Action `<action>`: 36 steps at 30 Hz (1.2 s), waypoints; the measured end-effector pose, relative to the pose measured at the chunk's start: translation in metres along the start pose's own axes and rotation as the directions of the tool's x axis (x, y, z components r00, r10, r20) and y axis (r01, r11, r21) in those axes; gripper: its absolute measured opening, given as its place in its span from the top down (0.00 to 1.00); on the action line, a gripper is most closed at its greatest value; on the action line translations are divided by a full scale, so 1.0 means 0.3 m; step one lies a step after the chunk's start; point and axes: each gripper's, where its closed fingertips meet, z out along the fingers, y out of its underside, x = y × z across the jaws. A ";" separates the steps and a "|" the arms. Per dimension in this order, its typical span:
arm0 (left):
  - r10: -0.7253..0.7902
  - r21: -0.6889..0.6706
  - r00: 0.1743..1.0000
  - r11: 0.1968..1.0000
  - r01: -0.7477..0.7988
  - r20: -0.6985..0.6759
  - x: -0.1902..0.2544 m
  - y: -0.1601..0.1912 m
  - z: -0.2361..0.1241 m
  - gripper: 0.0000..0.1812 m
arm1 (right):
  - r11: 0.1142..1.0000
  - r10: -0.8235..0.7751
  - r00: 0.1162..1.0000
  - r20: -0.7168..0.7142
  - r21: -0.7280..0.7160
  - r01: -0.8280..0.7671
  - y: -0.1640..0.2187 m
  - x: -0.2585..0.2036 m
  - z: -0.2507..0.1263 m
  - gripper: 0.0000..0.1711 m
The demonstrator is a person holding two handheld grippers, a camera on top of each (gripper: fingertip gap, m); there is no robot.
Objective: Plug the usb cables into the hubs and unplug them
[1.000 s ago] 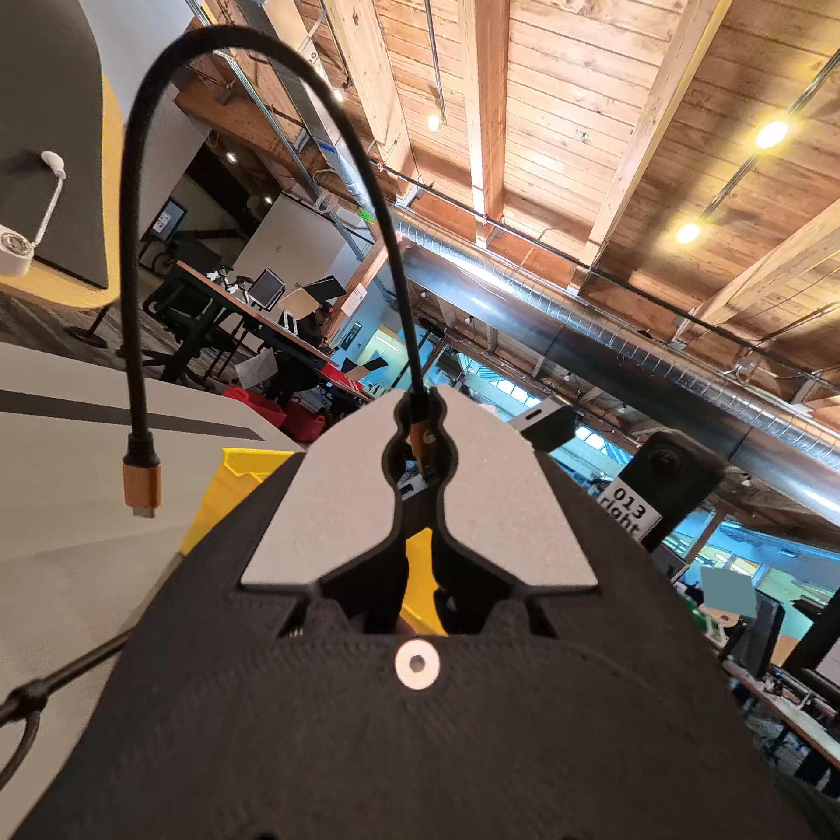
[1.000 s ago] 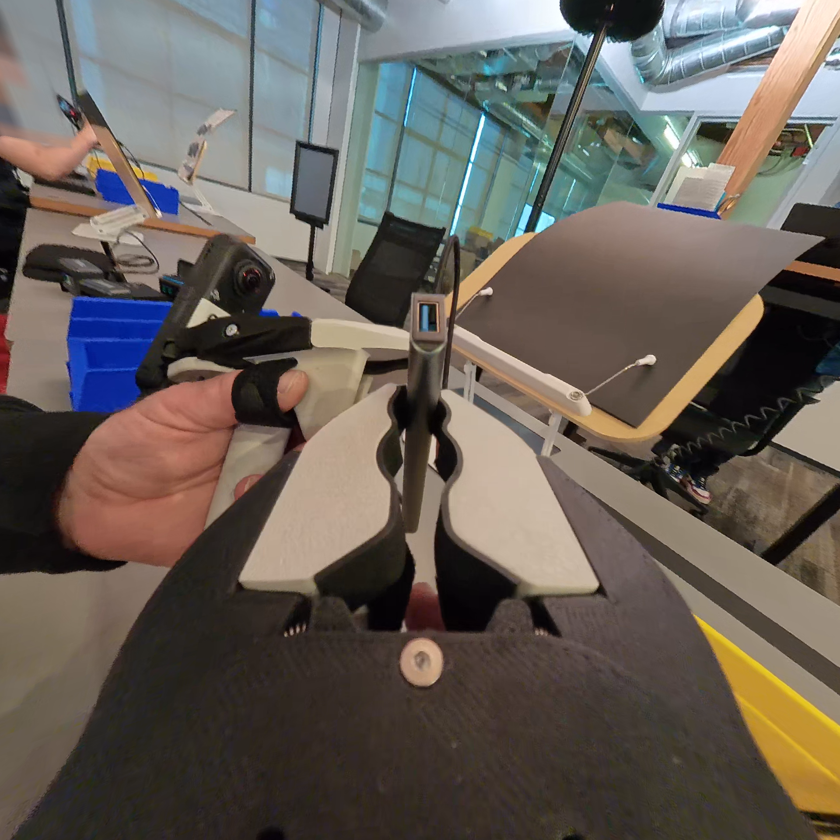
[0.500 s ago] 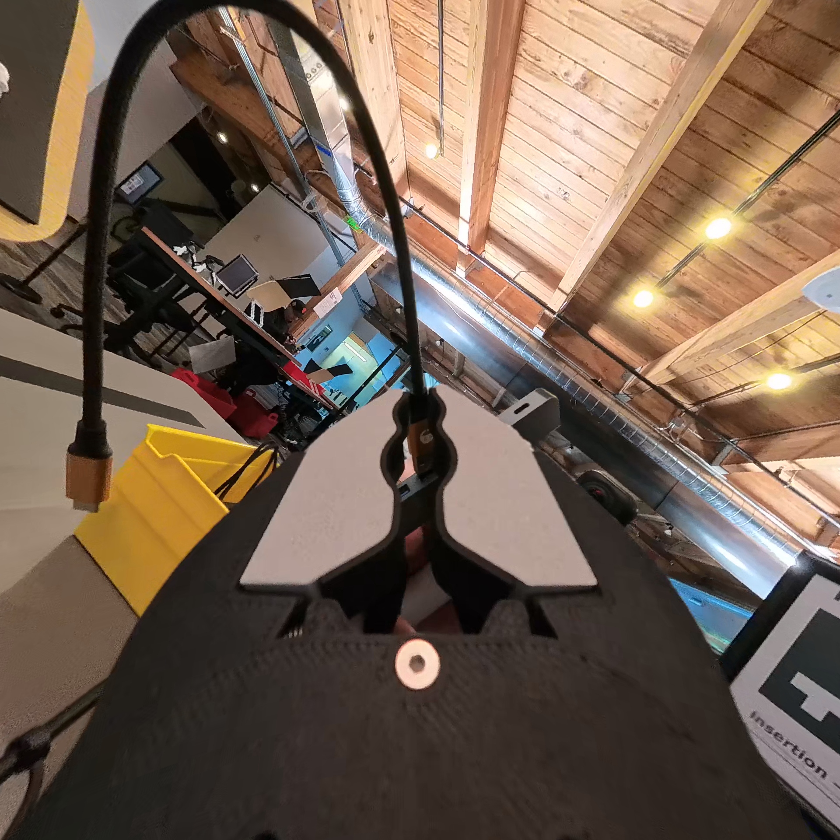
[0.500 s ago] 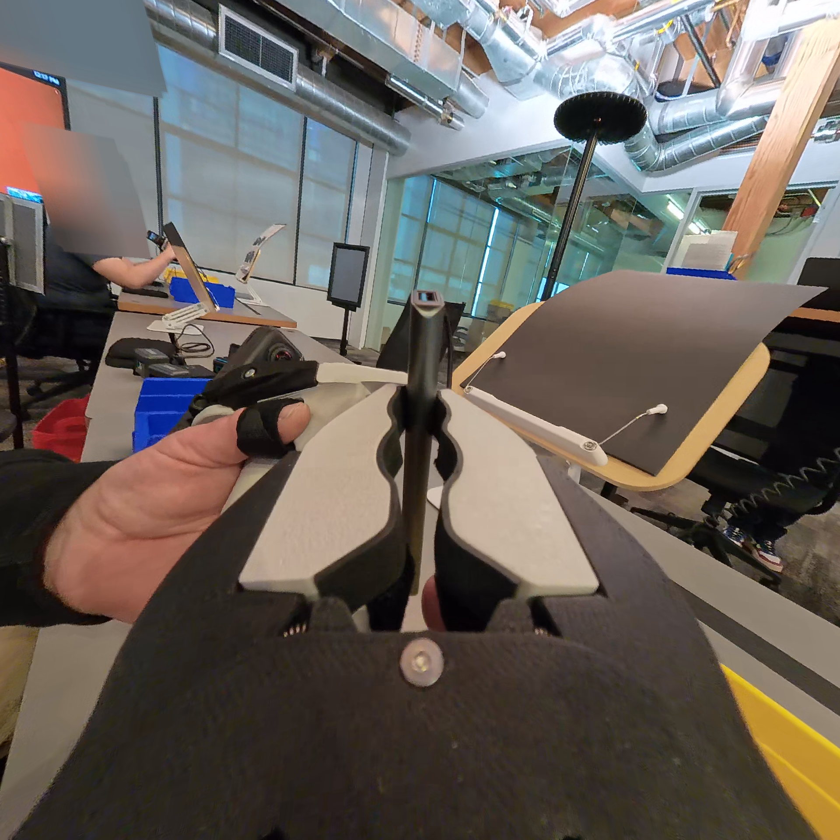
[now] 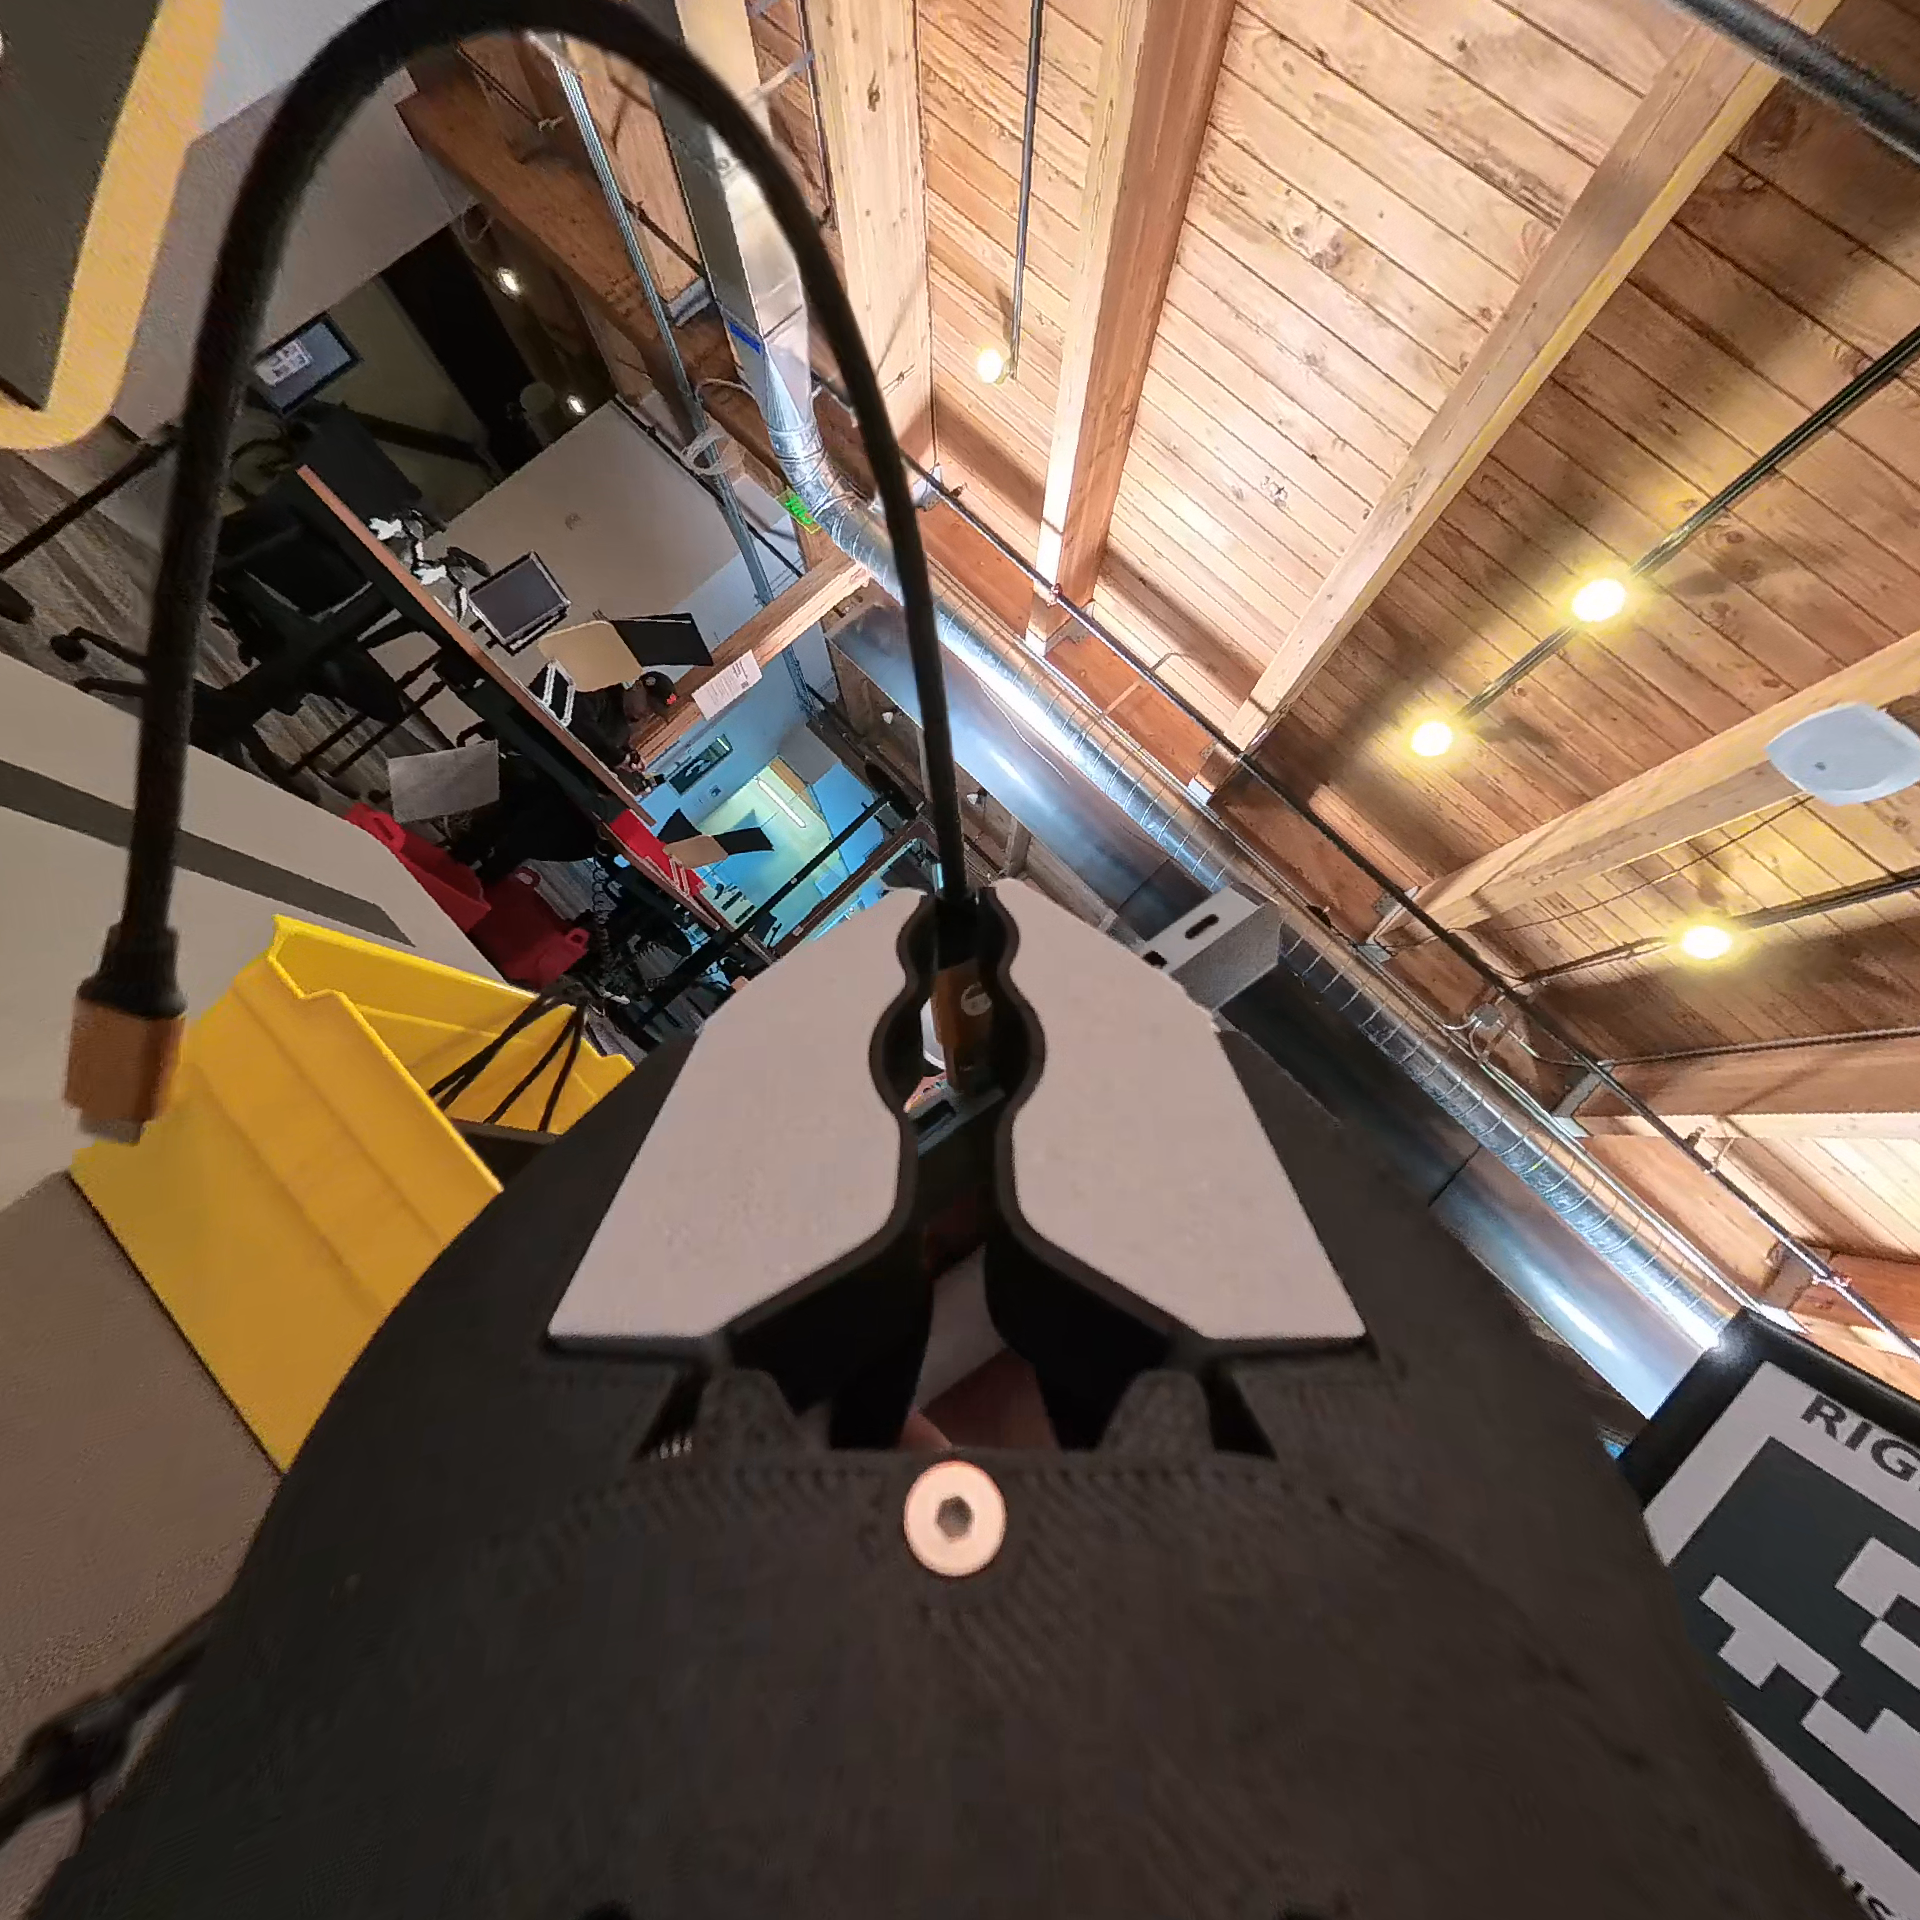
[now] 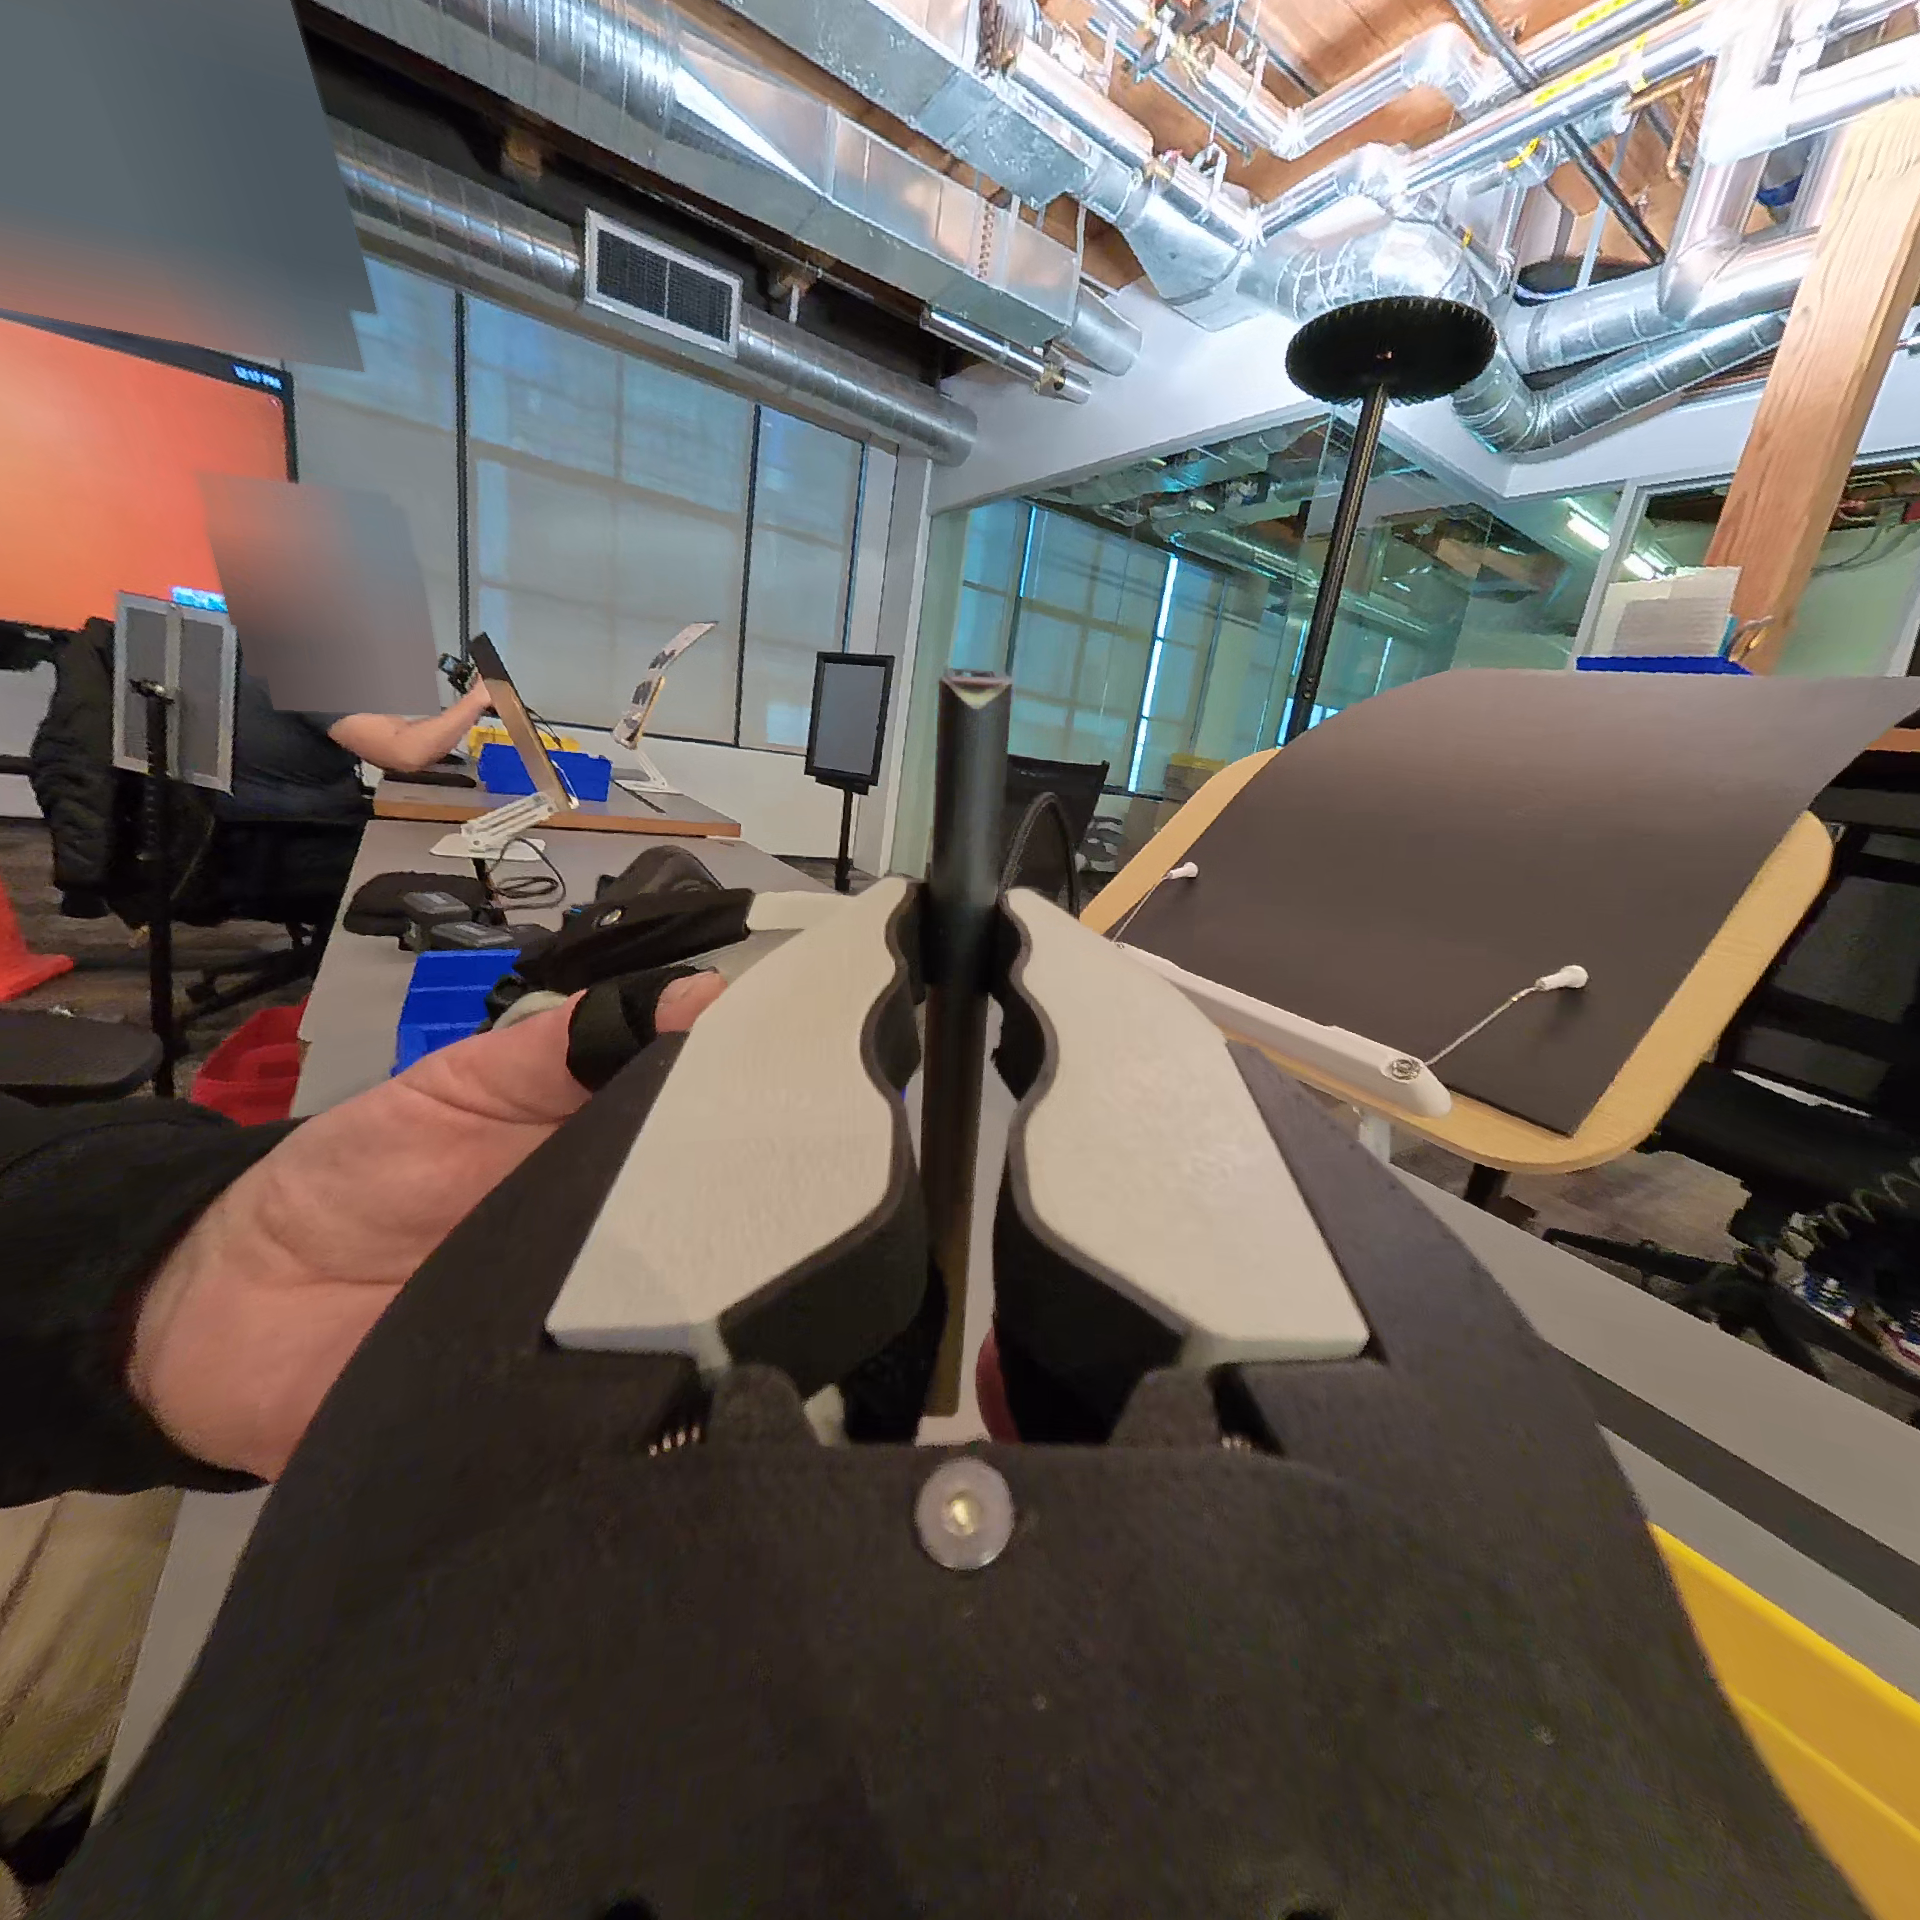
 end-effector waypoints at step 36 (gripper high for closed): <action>0.308 -0.424 0.889 0.893 -0.148 0.338 -0.376 -0.036 -0.369 0.96 | 0.029 -0.277 0.728 0.627 -0.752 0.659 0.793 -0.305 -0.147 0.79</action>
